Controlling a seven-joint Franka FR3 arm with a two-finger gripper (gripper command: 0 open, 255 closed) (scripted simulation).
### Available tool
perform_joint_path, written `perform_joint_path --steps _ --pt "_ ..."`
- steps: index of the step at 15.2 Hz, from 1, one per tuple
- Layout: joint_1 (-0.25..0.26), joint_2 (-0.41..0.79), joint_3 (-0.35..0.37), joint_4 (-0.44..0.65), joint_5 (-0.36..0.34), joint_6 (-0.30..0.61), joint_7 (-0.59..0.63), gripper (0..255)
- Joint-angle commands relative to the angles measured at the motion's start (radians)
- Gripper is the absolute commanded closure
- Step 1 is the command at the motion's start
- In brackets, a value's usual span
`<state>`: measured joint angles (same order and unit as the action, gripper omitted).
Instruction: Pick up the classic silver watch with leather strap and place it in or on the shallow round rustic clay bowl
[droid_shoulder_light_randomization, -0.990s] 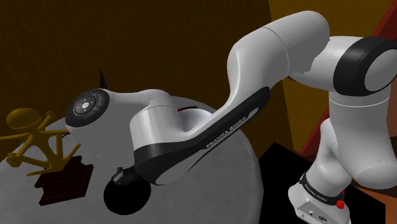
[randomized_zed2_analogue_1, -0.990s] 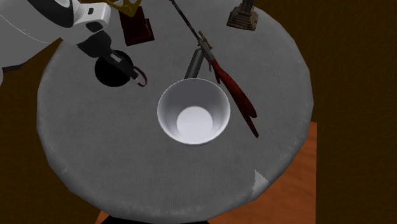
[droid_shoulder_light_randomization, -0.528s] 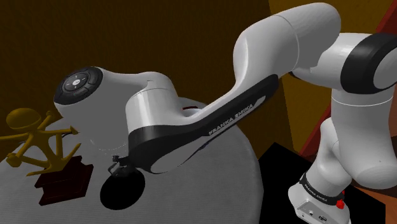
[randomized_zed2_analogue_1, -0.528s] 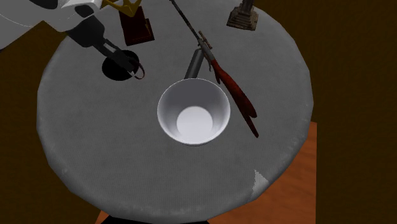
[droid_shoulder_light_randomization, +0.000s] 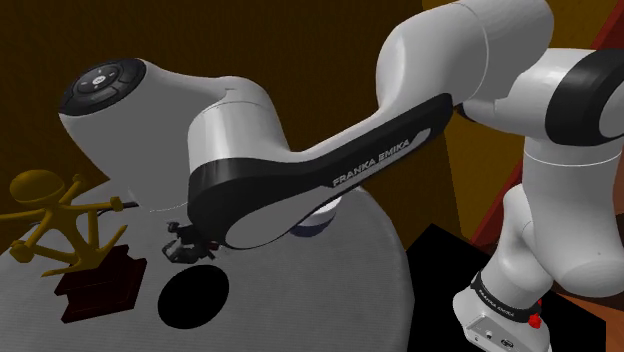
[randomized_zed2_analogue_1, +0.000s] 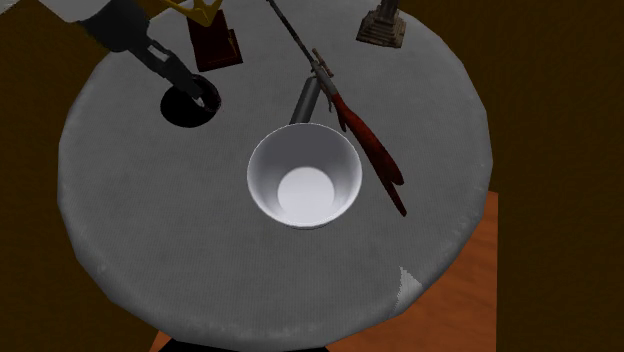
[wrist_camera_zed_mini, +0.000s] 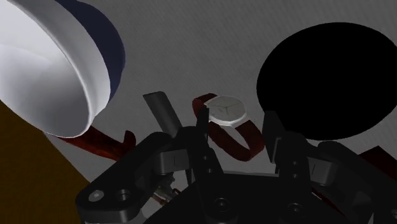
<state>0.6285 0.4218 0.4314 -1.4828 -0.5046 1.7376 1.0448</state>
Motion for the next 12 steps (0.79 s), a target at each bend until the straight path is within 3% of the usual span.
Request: perform_joint_path --steps 1,3,9,12 --pt "0.002 -0.004 0.001 0.024 0.004 -0.026 -0.011 255" --pt "0.004 -0.006 0.002 0.041 0.006 -0.043 -0.017 255" --pt "0.164 0.147 0.018 0.314 -0.036 -0.207 0.065 255" --pt "0.155 0.144 0.017 0.269 -0.035 -0.168 0.078 255"
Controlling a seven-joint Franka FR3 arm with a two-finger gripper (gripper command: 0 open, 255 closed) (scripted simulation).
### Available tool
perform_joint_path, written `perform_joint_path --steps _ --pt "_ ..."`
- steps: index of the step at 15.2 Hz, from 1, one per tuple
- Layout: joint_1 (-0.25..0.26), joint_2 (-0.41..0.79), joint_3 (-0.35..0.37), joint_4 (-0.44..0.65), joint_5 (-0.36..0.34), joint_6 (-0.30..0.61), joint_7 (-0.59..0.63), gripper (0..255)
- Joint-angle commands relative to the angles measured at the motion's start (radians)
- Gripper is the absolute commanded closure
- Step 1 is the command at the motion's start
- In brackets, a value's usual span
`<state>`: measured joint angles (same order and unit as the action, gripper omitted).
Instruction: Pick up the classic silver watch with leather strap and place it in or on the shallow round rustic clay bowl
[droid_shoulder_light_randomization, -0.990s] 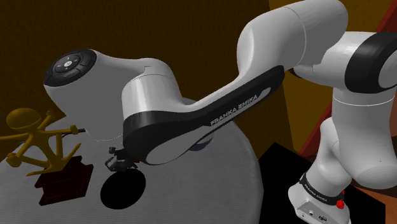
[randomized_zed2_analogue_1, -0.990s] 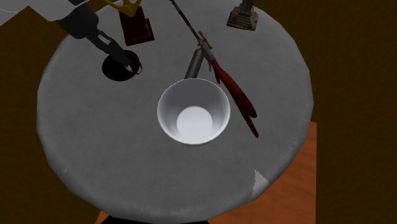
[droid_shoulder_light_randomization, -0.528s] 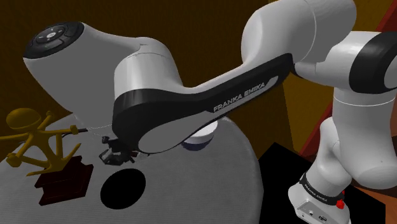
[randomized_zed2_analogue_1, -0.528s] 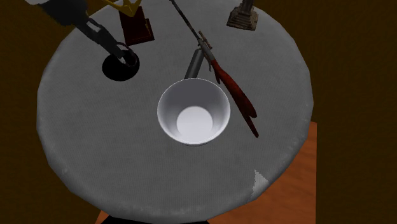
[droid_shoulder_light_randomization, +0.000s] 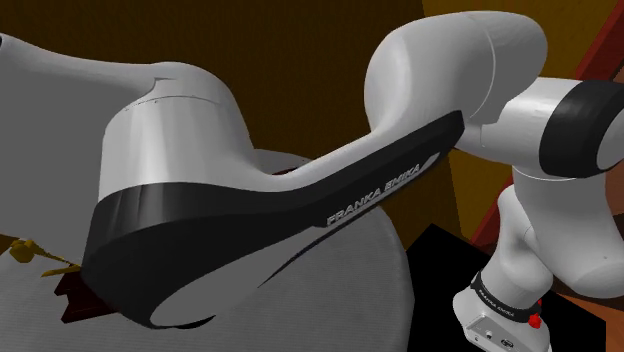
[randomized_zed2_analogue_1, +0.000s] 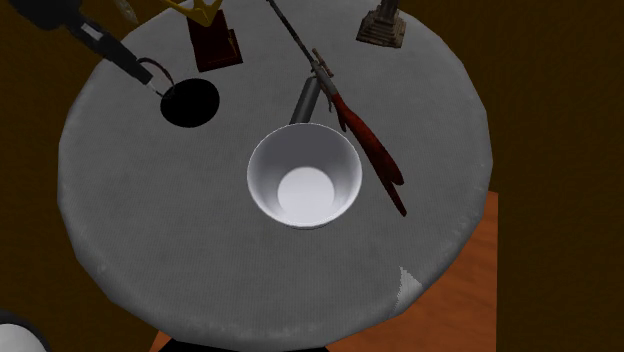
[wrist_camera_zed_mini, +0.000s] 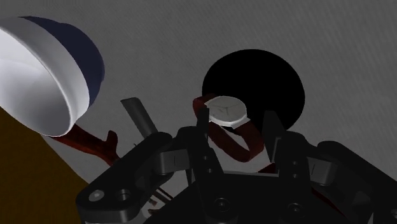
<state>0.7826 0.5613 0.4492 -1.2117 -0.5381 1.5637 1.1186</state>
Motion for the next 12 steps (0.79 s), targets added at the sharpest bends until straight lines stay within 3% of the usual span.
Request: perform_joint_path --steps 1,12 --pt "-0.001 0.005 -0.001 -0.016 -0.002 0.018 0.009 255" --pt "-0.020 0.021 -0.006 -0.138 -0.015 0.144 0.056 255"
